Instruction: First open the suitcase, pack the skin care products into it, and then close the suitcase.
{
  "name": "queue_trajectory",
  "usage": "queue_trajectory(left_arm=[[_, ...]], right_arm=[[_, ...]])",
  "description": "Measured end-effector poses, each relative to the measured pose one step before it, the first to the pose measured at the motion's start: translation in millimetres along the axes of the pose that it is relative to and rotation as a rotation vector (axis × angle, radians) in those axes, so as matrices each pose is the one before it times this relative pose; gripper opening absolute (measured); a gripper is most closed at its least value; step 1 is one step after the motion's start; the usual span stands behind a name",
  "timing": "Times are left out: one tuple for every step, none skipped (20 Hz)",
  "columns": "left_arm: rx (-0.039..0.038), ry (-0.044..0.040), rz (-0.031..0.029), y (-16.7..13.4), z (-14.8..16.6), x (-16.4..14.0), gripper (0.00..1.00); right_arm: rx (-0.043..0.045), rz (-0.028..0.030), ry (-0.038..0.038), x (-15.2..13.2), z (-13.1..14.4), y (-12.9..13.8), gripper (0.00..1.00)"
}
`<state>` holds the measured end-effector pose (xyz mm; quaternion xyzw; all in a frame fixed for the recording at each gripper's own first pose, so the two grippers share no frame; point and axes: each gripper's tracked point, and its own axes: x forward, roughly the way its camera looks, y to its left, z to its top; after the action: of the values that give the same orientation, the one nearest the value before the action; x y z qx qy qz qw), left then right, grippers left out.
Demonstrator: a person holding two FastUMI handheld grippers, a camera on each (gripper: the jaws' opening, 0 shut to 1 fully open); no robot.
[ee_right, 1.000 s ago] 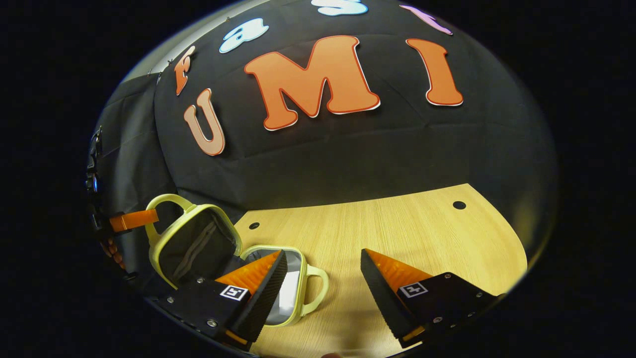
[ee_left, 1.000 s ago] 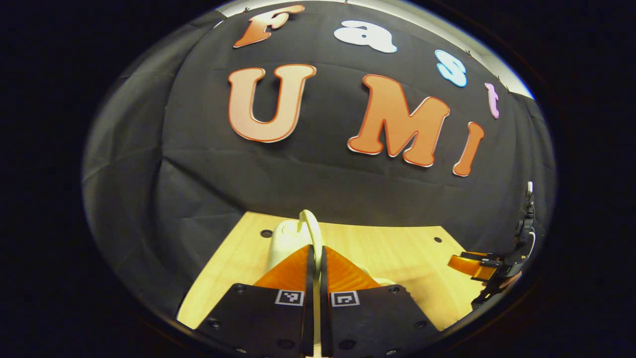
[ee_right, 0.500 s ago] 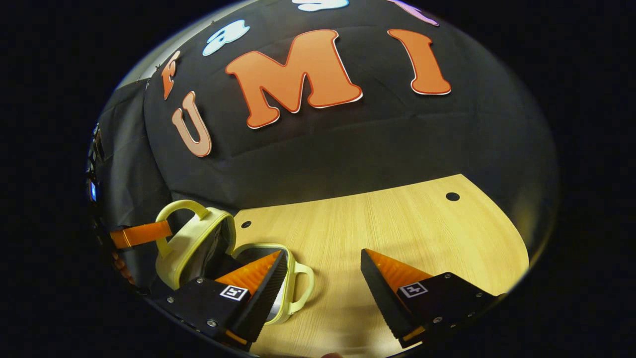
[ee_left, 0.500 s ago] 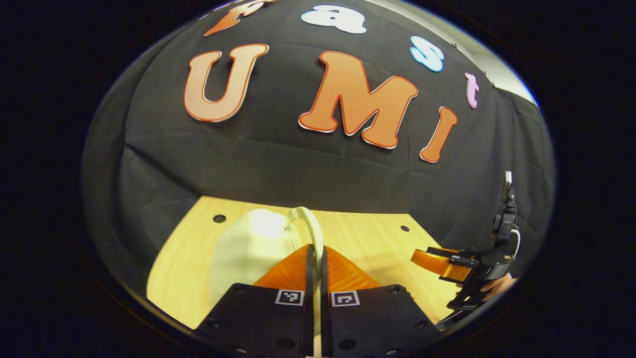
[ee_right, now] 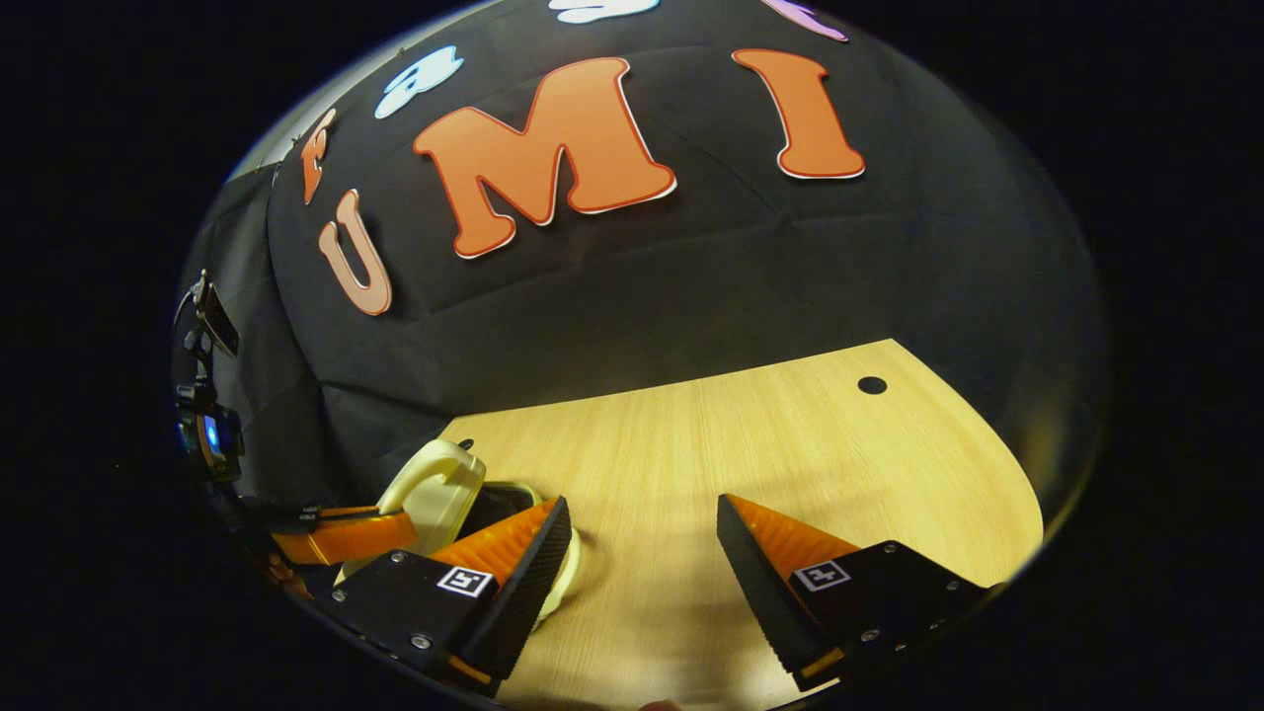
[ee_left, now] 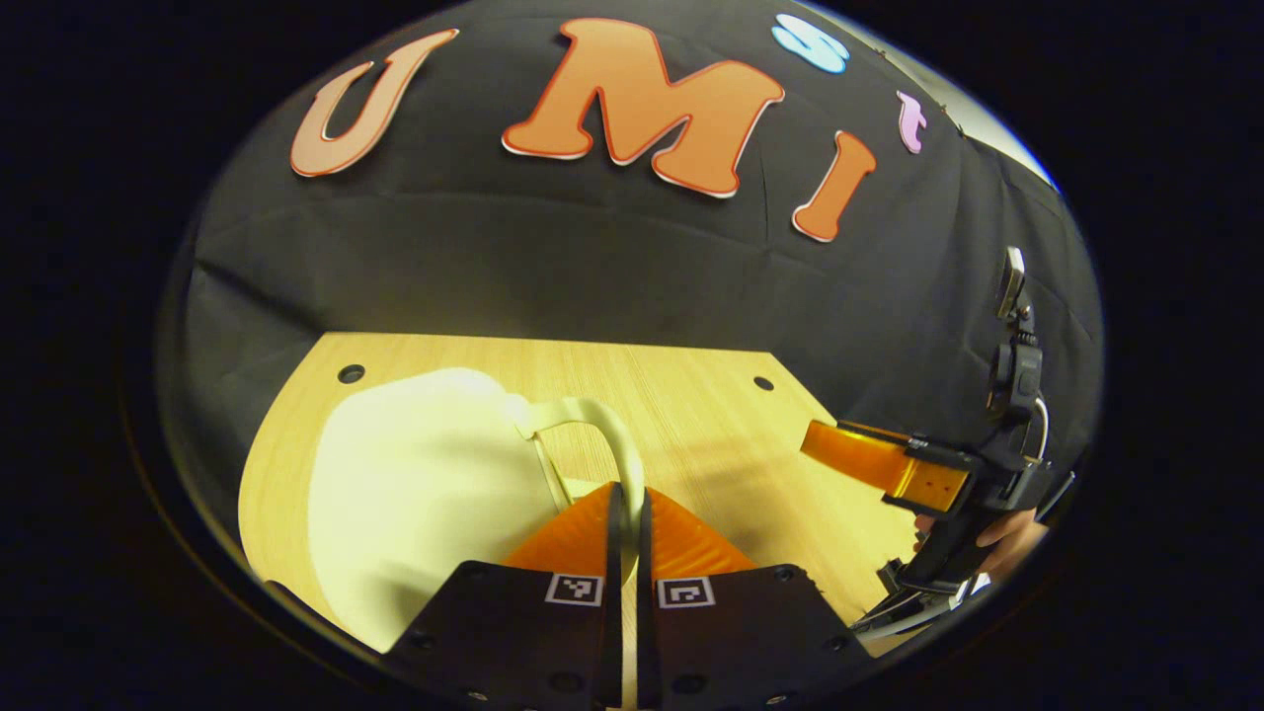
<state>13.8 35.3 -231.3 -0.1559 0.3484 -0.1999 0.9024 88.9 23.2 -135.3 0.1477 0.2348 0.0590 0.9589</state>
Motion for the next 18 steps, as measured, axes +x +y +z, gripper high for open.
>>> queue_trajectory(left_arm=[[0.01066,0.01936,-0.00032,0.19,-8.28,6.85,0.06],[0.00683,0.02511,-0.00180,-0.16,-9.18,5.78,0.06],[0.01267,0.01710,0.00072,-0.18,-6.27,4.82,0.06],[0.01195,0.02166,0.00296,0.31,-6.55,5.01,0.06],[0.01580,0.01587,0.00247,0.32,-6.44,5.01,0.06],[0.00593,0.01961,0.00232,-3.35,-8.15,7.17,0.06],[0.00751,0.01854,-0.00092,-3.78,-8.48,5.52,0.06],[0.00454,0.01399,-0.00207,-3.20,-7.55,5.77,0.06],[0.00152,0.01352,-0.00220,-2.76,-6.66,5.36,0.06],[0.00081,0.01370,-0.00490,-1.93,-5.98,2.04,0.06],[0.01166,-0.00002,-0.00584,-1.34,-2.22,0.36,0.06],[0.01524,-0.00663,-0.00013,-0.96,-0.71,0.68,0.06],[0.00832,-0.00441,0.00468,0.22,0.12,-1.68,0.06],[-0.00275,-0.00733,-0.00011,0.01,1.36,-0.93,0.06],[-0.00082,-0.00276,-0.00131,0.25,-0.04,-1.47,0.06],[0.00746,-0.01143,0.00282,1.59,-0.48,1.31,0.06],[0.01651,0.00203,-0.00780,-1.74,-1.19,-0.11,0.06],[0.02045,0.00307,-0.00198,-0.92,-1.74,-2.80,0.12]], right_arm=[[0.00489,-0.00773,0.00280,1.40,-3.44,-5.29,0.95],[0.00592,-0.00131,0.00050,0.68,0.18,-3.78,0.95],[0.00404,-0.00458,0.00452,-0.63,-0.74,-3.39,0.95],[0.00179,-0.00308,0.00147,1.95,-0.16,-3.46,0.95],[0.00024,0.00095,0.00146,-1.15,0.01,-1.19,0.95],[-0.00016,-0.00318,0.00142,0.86,-0.19,-2.01,0.95],[0.00041,0.00400,0.00086,0.27,-0.02,-0.60,0.95],[-0.00085,-0.00323,0.00324,0.26,-0.39,-0.33,0.95],[0.00078,0.00324,0.00139,-0.03,-0.15,0.33,0.95],[-0.00173,0.00128,0.00283,0.59,-0.89,0.88,0.95],[-0.00227,-0.00041,0.00069,0.29,-0.27,0.69,0.95],[-0.00072,0.00353,0.00304,0.88,-0.47,1.34,0.95],[-0.00141,-0.00526,0.00180,-1.84,-0.95,-1.18,0.95],[-0.00177,0.00270,-0.00147,0.73,-0.09,1.18,0.95],[-0.00254,-0.00423,-0.00398,-2.31,0.24,0.06,0.95],[-0.00188,0.00290,-0.00684,-0.92,2.38,0.90,0.95],[-0.00215,-0.00379,-0.00494,-2.39,0.59,0.44,0.95],[-0.00192,-0.00248,-0.00892,-0.02,2.14,0.40,0.95]])
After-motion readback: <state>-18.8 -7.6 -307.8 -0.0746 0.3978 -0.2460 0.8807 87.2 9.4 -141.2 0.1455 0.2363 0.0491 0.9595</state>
